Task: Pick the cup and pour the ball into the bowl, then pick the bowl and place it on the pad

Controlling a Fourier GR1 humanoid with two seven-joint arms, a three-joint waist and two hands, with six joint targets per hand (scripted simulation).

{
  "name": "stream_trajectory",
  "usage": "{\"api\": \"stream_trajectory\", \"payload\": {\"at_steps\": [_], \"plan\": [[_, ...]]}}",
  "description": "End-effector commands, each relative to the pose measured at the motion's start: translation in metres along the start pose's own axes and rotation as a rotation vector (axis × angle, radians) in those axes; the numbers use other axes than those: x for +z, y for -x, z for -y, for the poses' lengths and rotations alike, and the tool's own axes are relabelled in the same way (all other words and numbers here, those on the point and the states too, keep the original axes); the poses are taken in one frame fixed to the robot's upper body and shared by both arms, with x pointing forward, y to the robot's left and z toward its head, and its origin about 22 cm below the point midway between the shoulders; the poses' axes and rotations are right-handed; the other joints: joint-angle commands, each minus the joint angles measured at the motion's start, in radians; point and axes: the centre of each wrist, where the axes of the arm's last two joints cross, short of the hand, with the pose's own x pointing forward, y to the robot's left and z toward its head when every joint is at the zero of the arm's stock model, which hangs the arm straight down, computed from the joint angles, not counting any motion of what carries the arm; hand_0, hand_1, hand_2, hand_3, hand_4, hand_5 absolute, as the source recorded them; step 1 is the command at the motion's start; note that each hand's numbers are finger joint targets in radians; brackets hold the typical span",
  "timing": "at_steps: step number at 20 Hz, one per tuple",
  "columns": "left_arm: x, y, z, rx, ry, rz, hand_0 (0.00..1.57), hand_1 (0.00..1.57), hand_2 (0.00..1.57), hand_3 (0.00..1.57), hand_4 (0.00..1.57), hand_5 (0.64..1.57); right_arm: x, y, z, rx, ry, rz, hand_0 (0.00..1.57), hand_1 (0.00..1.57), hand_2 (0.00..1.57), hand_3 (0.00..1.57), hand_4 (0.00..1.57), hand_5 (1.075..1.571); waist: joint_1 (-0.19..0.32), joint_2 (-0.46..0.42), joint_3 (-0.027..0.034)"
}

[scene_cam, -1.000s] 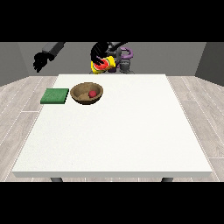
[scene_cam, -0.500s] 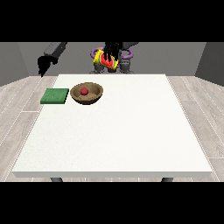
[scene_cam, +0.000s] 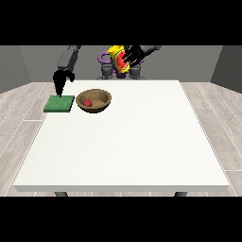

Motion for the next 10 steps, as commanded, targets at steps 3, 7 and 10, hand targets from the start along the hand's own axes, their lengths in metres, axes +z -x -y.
{"api": "stream_trajectory", "payload": {"at_steps": [3,7,10], "plan": [[0.039,0.044,-0.009,0.341,0.109,-0.168,0.0,0.0,0.0,0.0,0.0,1.327,-0.015,-0.014,-0.025,-0.026,-0.012,-0.028,0.0,0.0,0.0,0.0,0.48,1.571,-0.01,0.053,-0.0004],[0.065,0.083,-0.004,0.403,0.108,-0.191,0.0,0.0,0.0,0.0,0.0,0.727,-0.017,-0.007,-0.067,-0.008,-0.043,-0.023,0.0,0.0,0.0,0.0,0.0,1.57,-0.04,0.065,0.0031],[0.076,0.125,-0.024,0.411,0.137,-0.27,0.0,0.0,0.0,0.0,0.0,0.728,0.006,0.028,-0.08,-0.02,-0.035,-0.133,0.0,0.0,0.0,0.0,0.0,1.571,-0.049,-0.033,0.0043]]}}
